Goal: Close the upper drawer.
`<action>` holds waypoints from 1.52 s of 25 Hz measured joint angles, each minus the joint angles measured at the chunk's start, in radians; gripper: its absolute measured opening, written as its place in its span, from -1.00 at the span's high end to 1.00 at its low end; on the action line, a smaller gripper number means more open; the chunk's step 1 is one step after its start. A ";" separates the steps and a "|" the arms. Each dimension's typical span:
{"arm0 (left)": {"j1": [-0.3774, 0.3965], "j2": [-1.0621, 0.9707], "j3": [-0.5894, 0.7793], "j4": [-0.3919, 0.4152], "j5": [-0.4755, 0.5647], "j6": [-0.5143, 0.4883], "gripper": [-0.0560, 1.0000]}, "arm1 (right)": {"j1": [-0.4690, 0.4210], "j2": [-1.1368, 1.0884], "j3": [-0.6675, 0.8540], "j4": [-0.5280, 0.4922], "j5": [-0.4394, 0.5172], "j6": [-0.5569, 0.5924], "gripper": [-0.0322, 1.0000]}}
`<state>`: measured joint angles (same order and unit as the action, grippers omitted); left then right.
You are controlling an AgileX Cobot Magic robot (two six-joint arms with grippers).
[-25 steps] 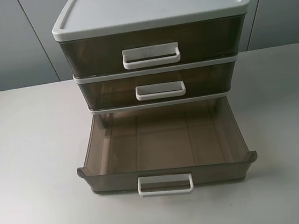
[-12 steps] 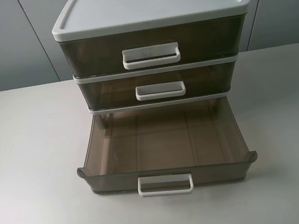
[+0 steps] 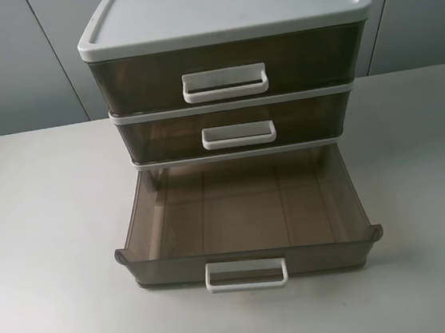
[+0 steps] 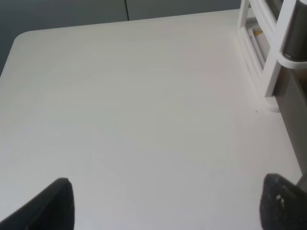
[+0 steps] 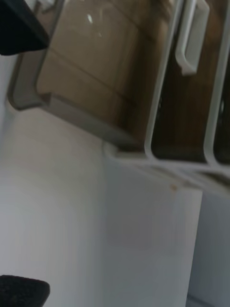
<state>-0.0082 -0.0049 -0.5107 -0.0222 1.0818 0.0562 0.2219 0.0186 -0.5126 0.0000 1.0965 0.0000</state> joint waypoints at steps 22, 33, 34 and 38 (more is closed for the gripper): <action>0.000 0.000 0.000 0.000 0.000 0.000 -0.51 | -0.172 -0.020 0.000 0.000 0.000 0.000 -0.41; 0.000 0.000 0.000 0.000 0.000 0.000 -0.51 | -0.172 -0.020 0.000 0.000 0.000 0.000 -0.41; 0.000 0.000 0.000 0.000 0.000 0.000 -0.51 | -0.172 -0.020 0.000 0.000 0.000 0.000 -0.41; 0.000 0.000 0.000 0.000 0.000 0.000 -0.51 | -0.172 -0.020 0.000 0.000 0.000 0.000 -0.41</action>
<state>-0.0082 -0.0049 -0.5107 -0.0222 1.0818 0.0562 0.0494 -0.0009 -0.5126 0.0000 1.0965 0.0000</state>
